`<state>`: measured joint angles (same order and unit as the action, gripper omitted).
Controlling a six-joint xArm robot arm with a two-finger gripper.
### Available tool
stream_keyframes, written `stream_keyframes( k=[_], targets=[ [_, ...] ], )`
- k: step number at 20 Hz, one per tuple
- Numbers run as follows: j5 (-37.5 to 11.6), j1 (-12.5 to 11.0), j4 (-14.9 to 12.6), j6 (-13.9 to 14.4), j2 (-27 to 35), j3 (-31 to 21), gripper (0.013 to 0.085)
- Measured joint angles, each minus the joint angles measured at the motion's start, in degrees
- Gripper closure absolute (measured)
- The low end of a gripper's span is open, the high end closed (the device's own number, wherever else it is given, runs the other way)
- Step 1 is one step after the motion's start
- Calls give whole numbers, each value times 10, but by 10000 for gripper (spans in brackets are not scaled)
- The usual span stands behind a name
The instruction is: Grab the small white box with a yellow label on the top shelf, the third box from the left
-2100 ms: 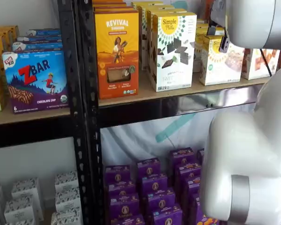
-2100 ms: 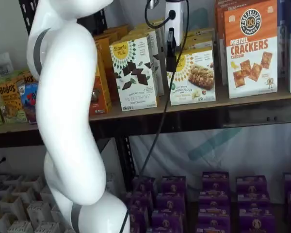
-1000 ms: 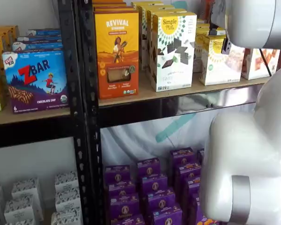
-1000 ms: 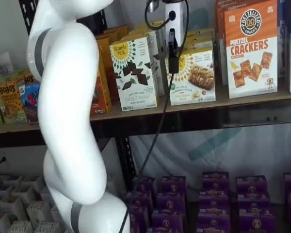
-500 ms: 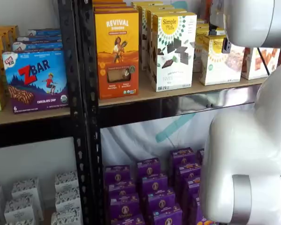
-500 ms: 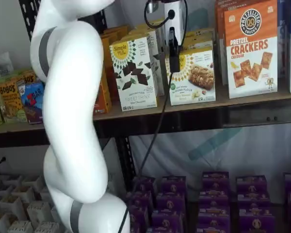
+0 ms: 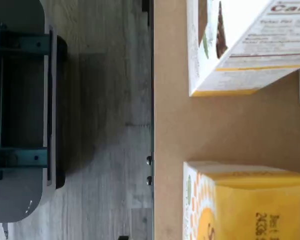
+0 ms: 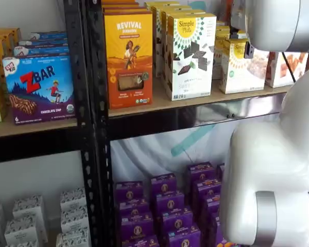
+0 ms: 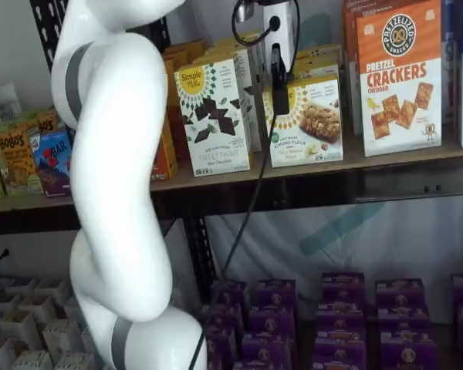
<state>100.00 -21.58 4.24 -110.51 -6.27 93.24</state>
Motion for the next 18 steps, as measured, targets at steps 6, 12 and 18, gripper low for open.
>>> stream_keyframes(
  k=[6,12,18],
  targets=[
    [-4,1,4,2,2,2,130],
    [-5,3,3,3,3,2,130],
    [-2,5,2,5,2,0,130]
  ],
)
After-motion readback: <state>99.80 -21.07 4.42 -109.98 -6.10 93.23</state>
